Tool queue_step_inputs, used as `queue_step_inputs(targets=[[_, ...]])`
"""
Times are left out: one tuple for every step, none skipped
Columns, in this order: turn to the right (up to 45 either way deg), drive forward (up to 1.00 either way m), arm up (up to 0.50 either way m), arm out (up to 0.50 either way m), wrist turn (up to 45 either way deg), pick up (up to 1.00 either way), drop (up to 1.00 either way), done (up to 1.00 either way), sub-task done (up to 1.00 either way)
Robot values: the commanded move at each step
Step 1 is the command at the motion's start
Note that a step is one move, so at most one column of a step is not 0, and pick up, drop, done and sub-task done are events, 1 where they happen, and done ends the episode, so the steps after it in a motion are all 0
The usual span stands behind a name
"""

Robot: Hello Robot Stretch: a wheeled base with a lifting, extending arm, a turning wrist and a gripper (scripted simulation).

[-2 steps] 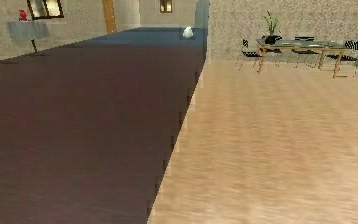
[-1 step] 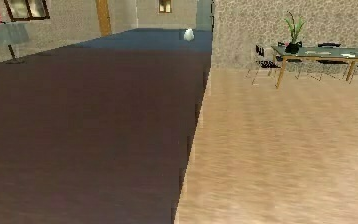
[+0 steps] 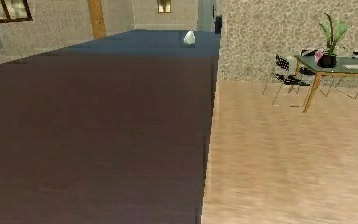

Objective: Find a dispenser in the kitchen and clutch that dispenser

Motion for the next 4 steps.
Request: queue_step_inputs(targets=[[0.0,1.00,0.00,0.00,0.0,0.00,0.00,0.00,0.00],[0.0,1.00,0.00,0.00,0.0,0.00,0.00,0.00,0.00],[-3.0,0.00,0.00,0.00,0.0,0.00,0.00,0.00,0.00],[0.0,1.00,0.00,0.00,0.0,0.00,0.00,0.00,0.00]])
